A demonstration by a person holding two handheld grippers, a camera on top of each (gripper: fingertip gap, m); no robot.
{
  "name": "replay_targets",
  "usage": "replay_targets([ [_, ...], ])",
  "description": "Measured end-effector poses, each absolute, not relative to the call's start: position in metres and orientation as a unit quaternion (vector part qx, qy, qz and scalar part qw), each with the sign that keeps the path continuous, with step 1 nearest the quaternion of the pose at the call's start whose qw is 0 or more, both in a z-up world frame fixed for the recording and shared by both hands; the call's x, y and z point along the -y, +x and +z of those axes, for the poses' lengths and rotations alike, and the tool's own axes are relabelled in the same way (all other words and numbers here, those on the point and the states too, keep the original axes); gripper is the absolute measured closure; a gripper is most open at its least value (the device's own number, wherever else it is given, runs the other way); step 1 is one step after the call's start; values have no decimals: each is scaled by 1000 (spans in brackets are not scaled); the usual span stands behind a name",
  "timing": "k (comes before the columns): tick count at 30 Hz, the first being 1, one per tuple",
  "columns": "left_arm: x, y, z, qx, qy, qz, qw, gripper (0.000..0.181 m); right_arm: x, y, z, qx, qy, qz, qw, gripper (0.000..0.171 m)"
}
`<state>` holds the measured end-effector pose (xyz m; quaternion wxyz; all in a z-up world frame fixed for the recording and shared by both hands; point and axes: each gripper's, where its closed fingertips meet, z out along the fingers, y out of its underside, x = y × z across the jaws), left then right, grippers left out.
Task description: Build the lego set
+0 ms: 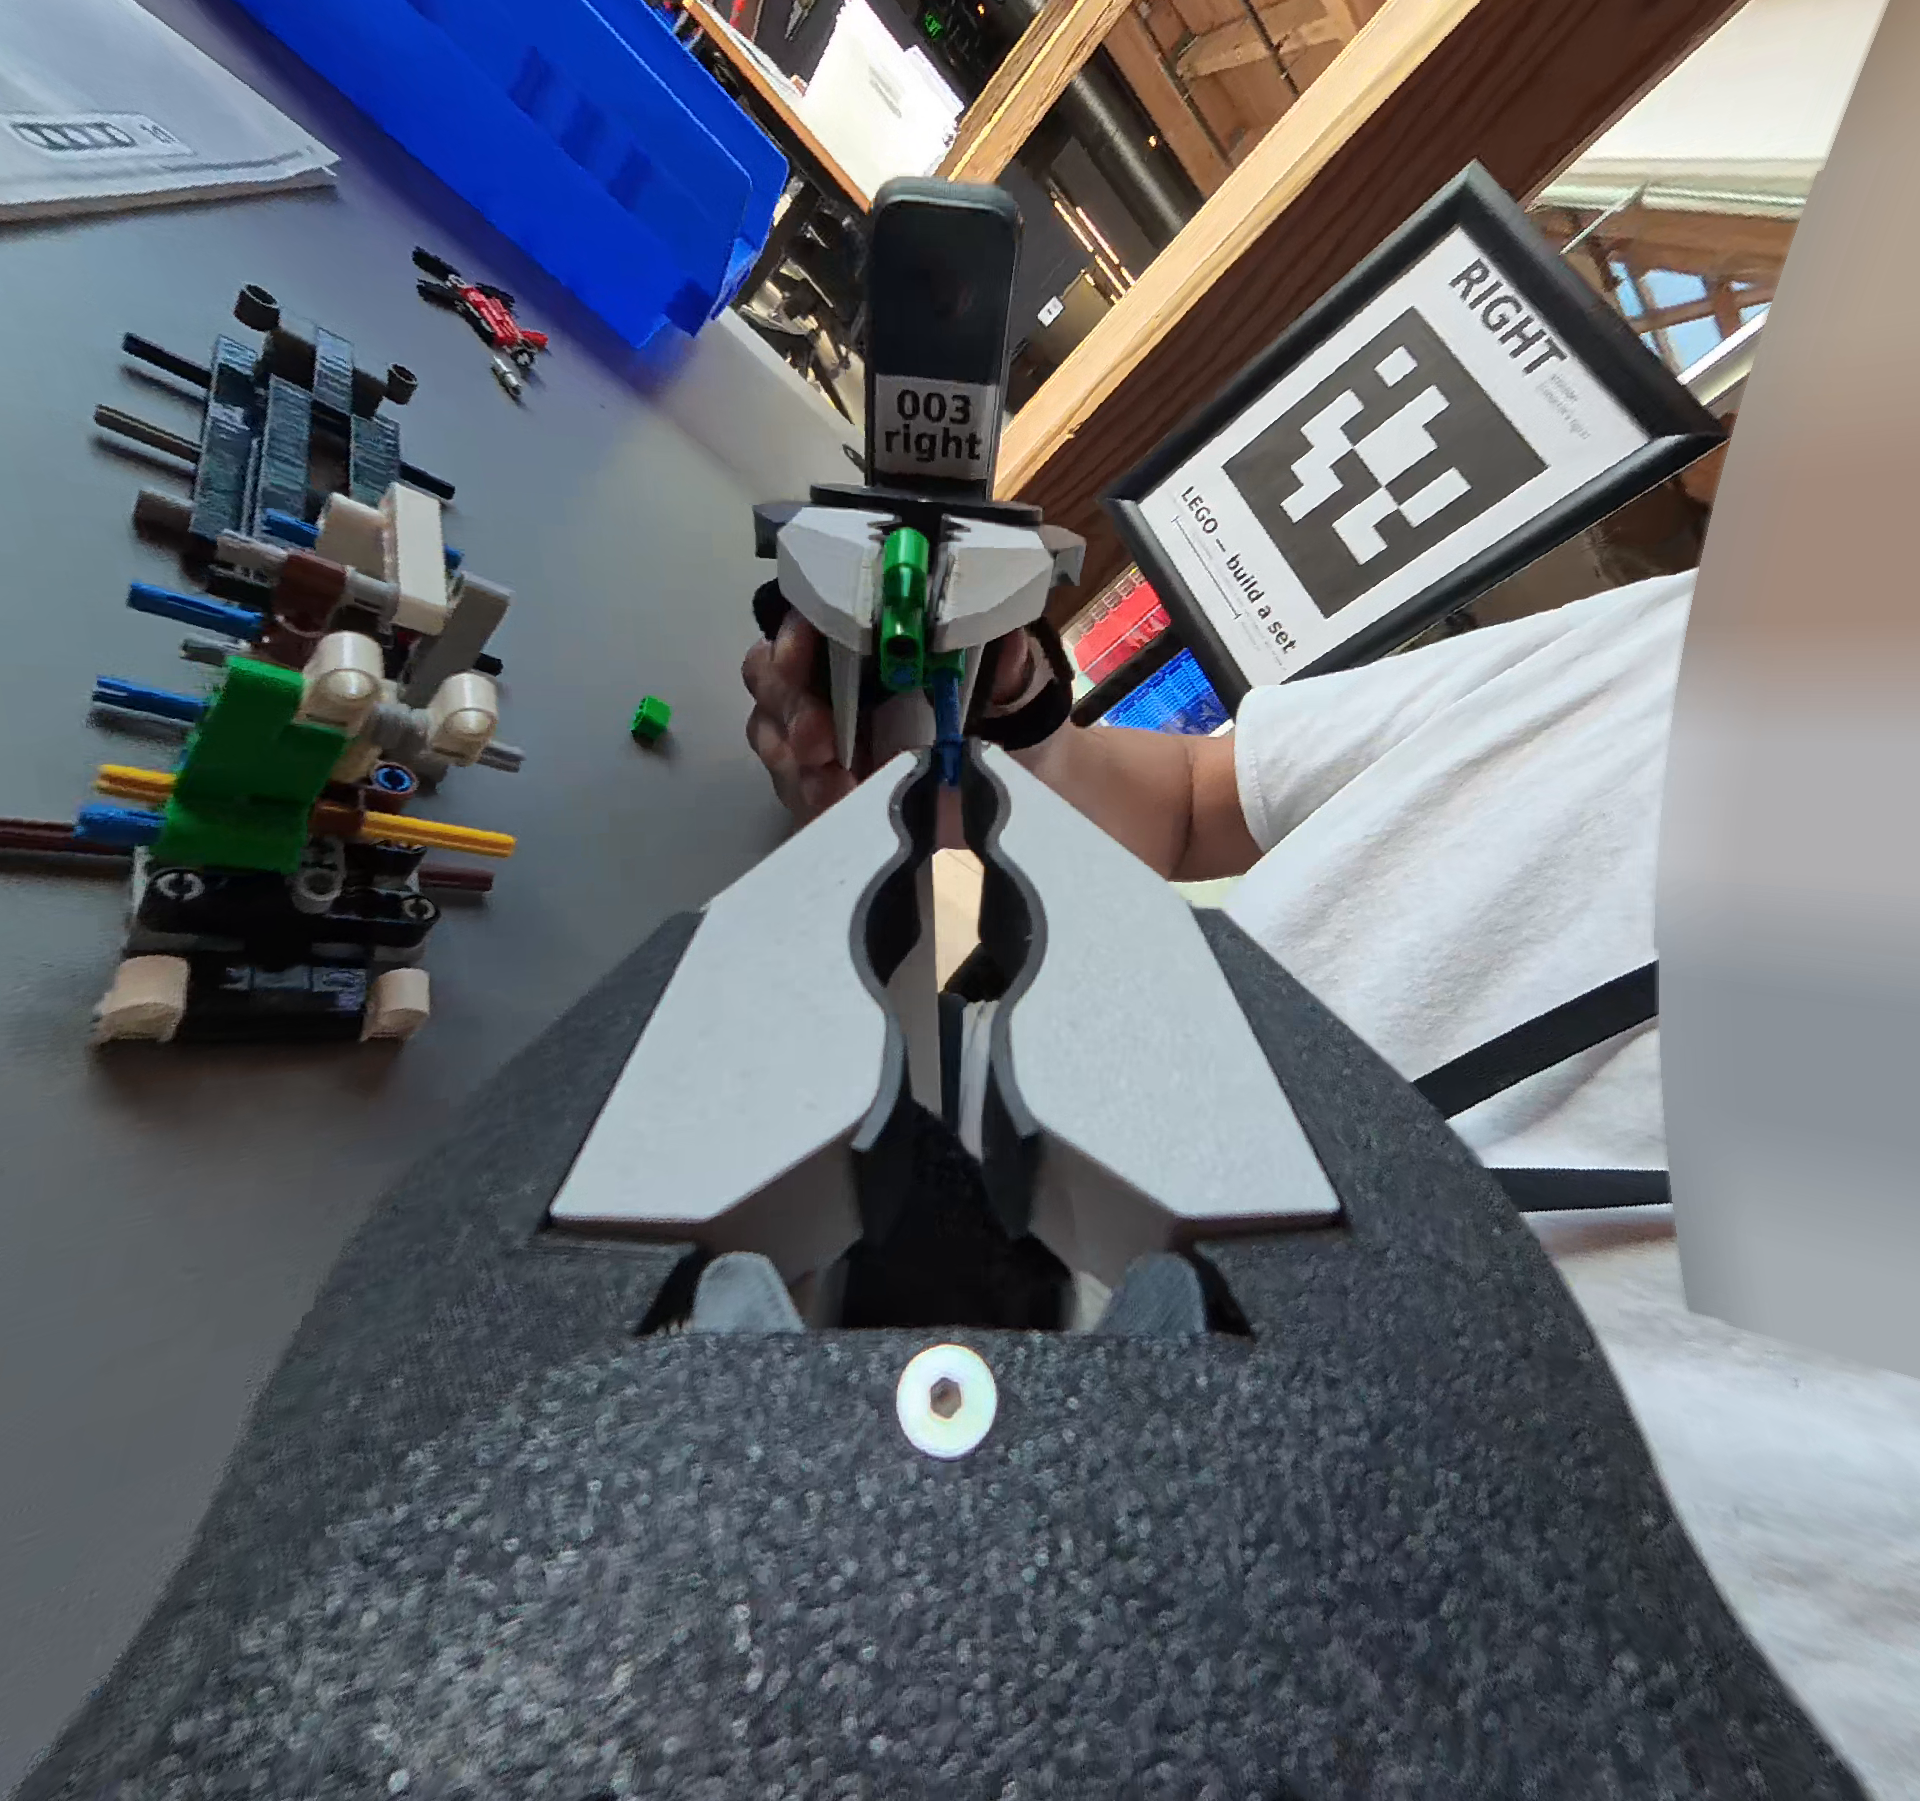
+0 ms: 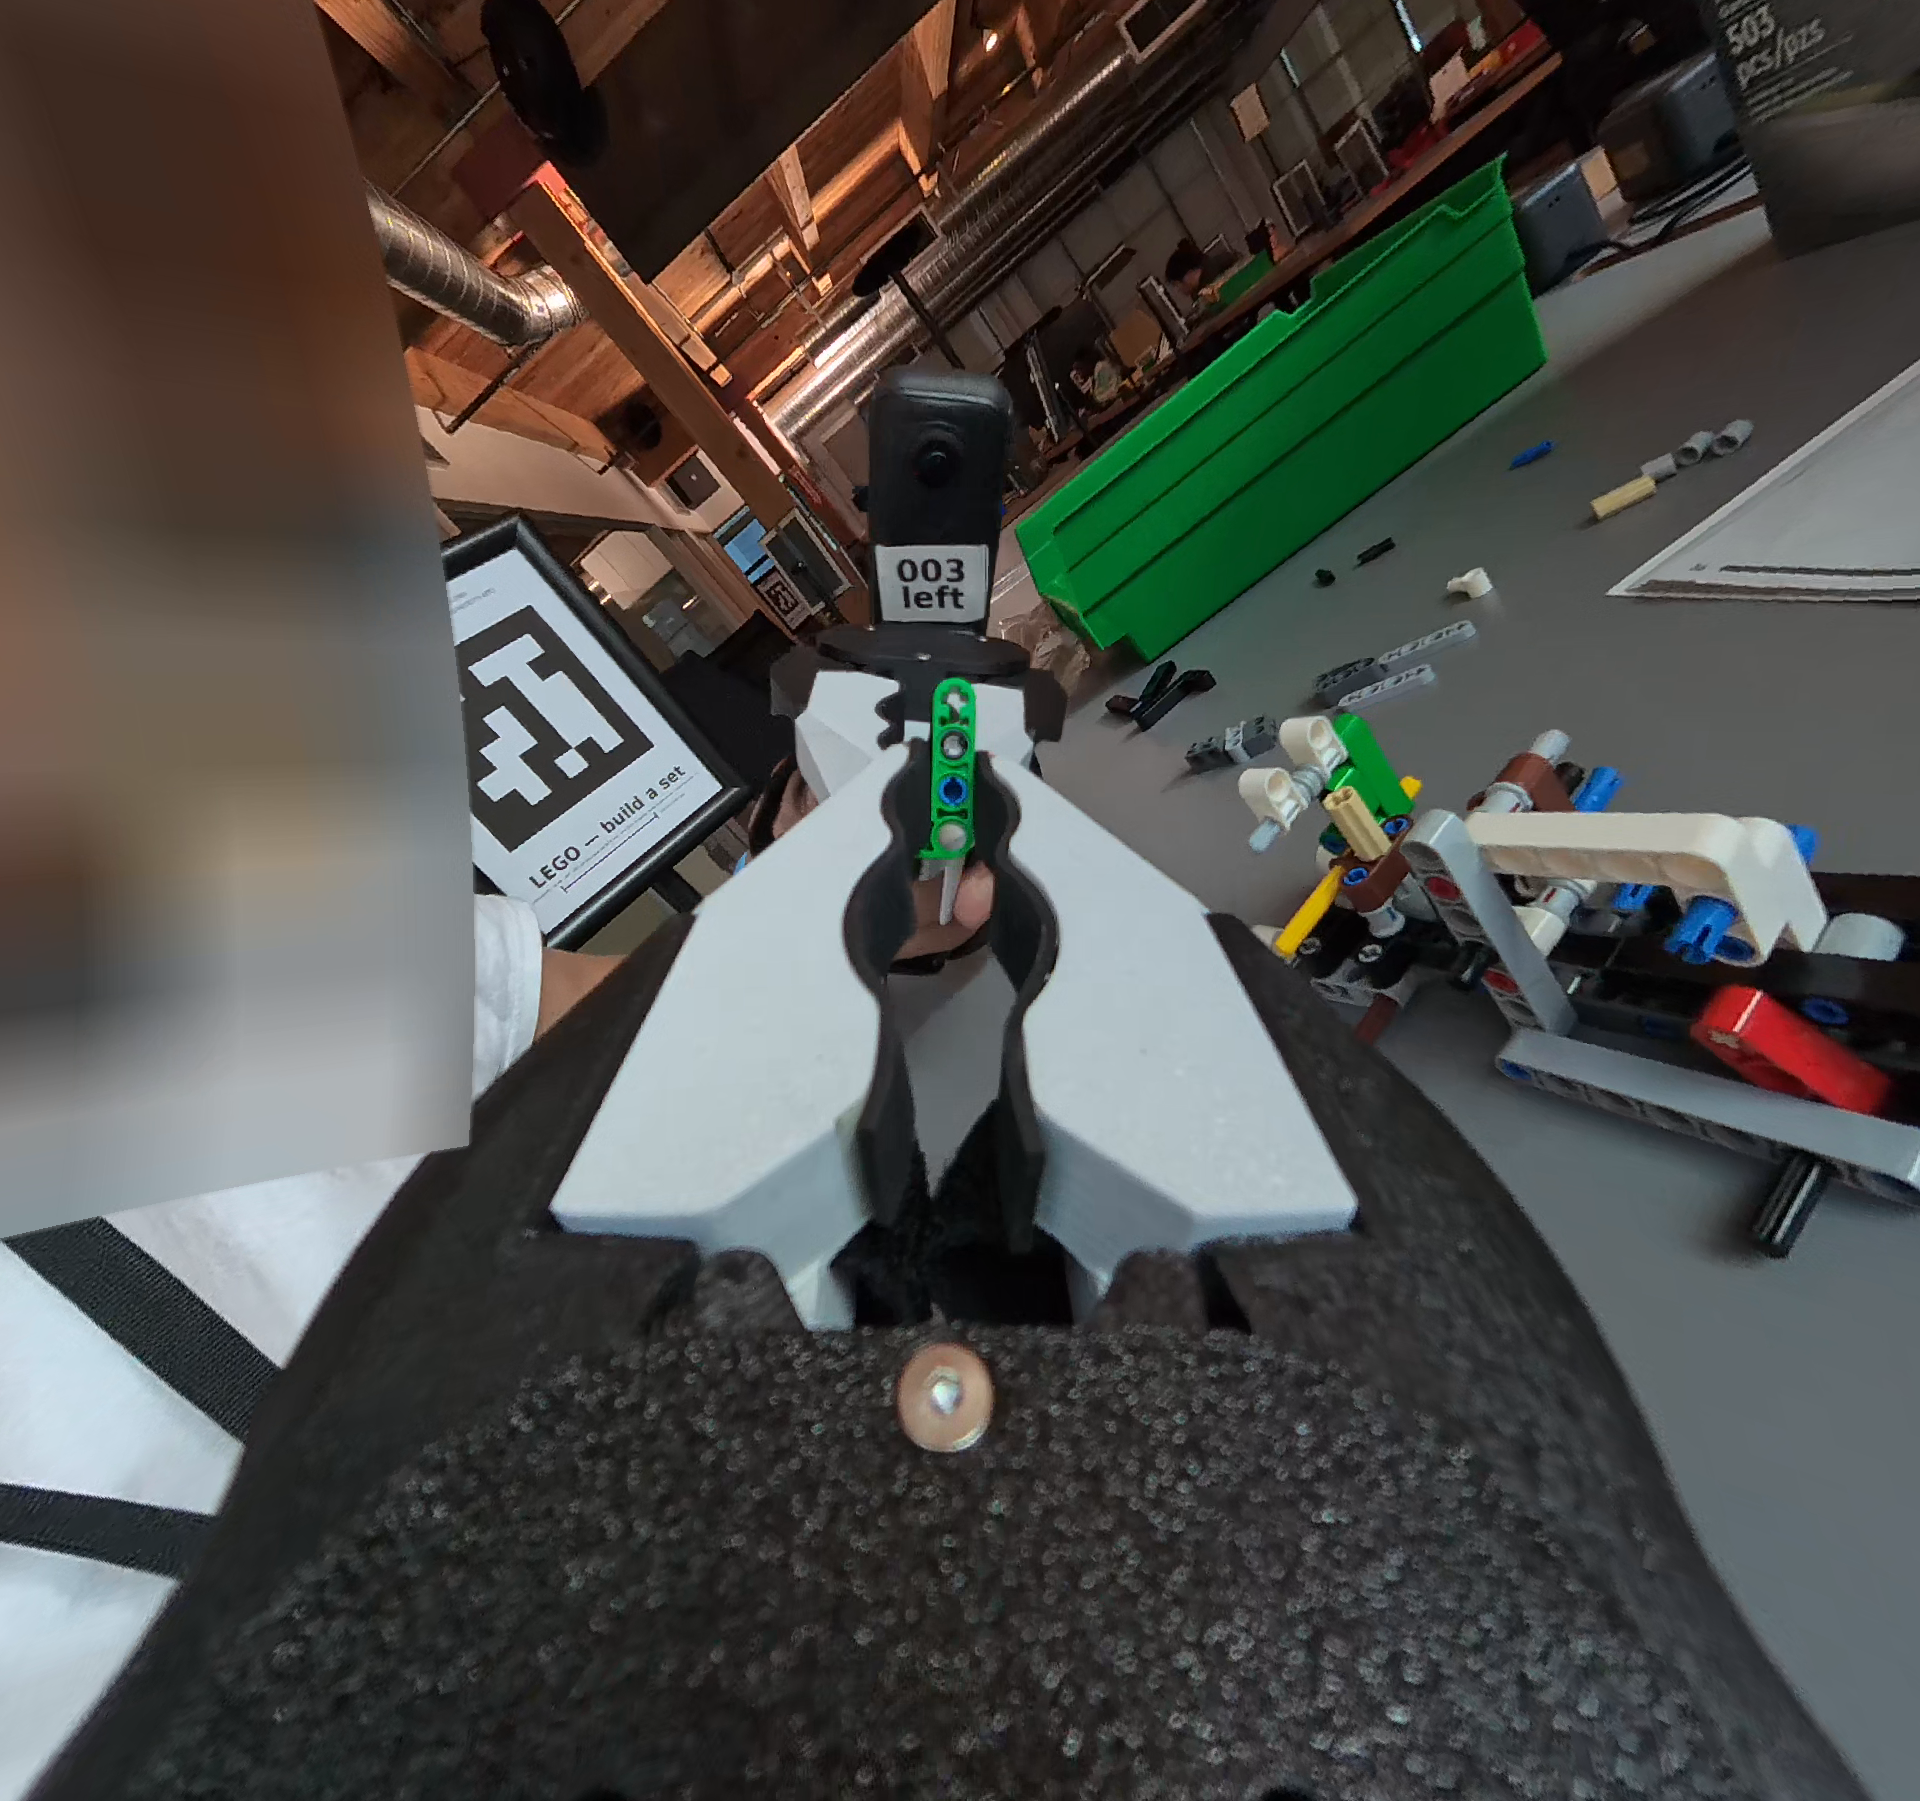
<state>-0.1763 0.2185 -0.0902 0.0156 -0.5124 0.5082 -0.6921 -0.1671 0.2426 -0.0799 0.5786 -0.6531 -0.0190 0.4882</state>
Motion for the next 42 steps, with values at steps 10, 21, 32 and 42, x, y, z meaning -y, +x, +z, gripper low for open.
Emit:
replay_targets([
  [10, -217, -179, -95, -514, -502, -694, -55, 180, -242, -168, -85, 33, -662, 484, 571, 165],
  [21, -217, -181, -96, -516, -504, -684, -109, 180, -243, -170, -88, 39, -669, 473, 572, 165],
  [32, -220, -181, -98, -489, -498, -702, -139, 180, -244, -171, -92, 39, -680, 471, 561, 165],
  [42, -221, -174, -100, -489, -499, -708, -106, 180, -247, -169, -94, 28, -685, 453, 569, 165],
])
